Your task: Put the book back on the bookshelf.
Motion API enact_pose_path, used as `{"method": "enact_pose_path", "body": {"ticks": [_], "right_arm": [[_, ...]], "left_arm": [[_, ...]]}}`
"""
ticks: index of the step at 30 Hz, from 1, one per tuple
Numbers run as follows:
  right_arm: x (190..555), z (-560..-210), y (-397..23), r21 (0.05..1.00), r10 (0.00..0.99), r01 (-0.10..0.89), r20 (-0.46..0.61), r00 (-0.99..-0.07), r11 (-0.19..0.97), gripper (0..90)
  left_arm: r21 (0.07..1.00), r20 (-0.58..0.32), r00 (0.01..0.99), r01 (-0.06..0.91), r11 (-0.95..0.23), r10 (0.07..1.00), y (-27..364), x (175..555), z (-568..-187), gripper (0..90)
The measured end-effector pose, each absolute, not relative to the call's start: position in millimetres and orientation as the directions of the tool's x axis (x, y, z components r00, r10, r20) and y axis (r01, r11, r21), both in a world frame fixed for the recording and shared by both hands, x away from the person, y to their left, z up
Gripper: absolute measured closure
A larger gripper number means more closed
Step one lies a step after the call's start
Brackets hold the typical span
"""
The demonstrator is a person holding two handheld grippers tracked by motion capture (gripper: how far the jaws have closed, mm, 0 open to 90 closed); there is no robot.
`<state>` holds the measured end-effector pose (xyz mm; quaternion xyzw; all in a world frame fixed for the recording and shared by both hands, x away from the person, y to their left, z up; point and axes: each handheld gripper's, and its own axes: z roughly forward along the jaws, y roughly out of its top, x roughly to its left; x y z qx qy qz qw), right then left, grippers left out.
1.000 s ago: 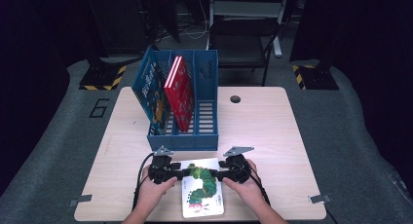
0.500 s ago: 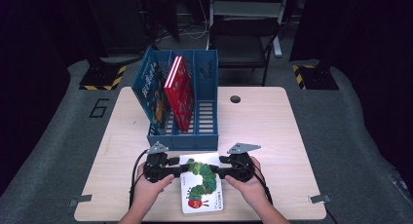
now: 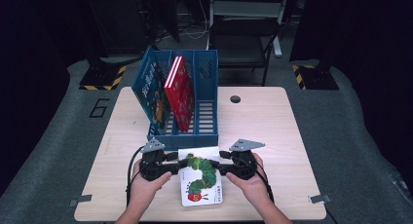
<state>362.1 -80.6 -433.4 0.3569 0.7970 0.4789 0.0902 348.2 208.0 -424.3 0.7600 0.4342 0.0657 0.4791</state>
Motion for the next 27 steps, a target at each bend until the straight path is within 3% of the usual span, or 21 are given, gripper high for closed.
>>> {"method": "enact_pose_path", "body": {"ticks": [27], "right_arm": [[354, -411, -83, 0.877, 0.645, 0.395, 0.139, -0.752, 0.272, 48.5]], "left_arm": [[0.839, -0.273, 0.651, 0.522, -0.157, 0.708, 210, 336, -399, 46.8]]}}
